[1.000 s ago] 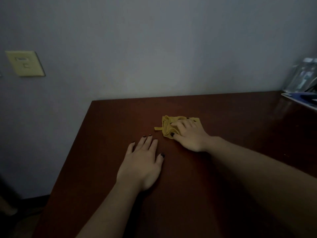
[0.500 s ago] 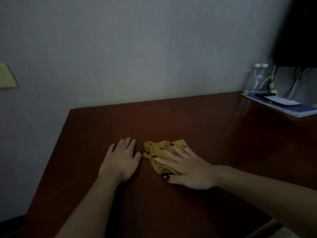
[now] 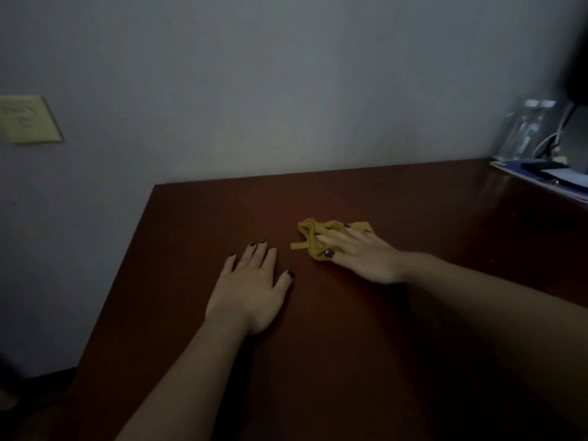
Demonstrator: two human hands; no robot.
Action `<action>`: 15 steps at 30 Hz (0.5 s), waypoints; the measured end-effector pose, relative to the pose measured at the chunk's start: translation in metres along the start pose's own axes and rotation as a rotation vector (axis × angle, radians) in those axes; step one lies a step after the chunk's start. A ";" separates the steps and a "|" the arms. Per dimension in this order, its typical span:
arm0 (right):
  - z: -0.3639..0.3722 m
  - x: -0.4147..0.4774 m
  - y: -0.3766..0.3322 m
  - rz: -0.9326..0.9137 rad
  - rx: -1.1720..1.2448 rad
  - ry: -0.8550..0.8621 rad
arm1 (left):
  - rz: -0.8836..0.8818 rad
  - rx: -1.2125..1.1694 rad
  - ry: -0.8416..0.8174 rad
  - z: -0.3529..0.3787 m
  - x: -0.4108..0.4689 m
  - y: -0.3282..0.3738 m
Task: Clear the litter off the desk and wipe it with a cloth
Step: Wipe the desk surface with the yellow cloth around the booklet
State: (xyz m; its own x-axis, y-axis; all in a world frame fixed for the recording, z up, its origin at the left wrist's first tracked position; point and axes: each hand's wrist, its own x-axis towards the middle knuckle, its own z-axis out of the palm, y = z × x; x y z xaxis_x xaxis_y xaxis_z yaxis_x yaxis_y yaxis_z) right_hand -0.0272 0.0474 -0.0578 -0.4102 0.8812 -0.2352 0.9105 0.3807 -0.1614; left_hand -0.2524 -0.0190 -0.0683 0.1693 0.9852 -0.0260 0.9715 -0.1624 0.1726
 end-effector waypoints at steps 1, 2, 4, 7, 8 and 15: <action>-0.003 0.009 0.005 0.023 0.006 0.011 | 0.005 -0.005 0.004 0.000 0.001 0.000; -0.005 0.019 0.009 0.051 0.006 0.022 | 0.009 -0.013 0.009 0.000 0.002 -0.001; -0.011 0.034 0.014 0.108 -0.001 0.038 | 0.014 -0.039 0.028 0.000 0.003 -0.002; -0.016 0.050 0.015 0.171 0.018 0.060 | 0.018 -0.069 0.055 0.001 0.004 -0.004; -0.016 0.052 0.015 0.177 0.014 0.067 | 0.018 -0.075 0.062 0.000 0.004 -0.004; 0.001 0.007 0.002 0.044 -0.012 0.046 | 0.019 -0.131 0.065 -0.003 -0.001 0.000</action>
State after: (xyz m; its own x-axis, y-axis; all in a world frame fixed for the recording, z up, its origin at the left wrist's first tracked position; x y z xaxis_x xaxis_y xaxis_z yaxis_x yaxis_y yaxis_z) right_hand -0.0284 0.0538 -0.0604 -0.3667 0.9090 -0.1979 0.9285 0.3441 -0.1399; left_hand -0.2534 -0.0202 -0.0653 0.1724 0.9841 0.0420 0.9375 -0.1770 0.2996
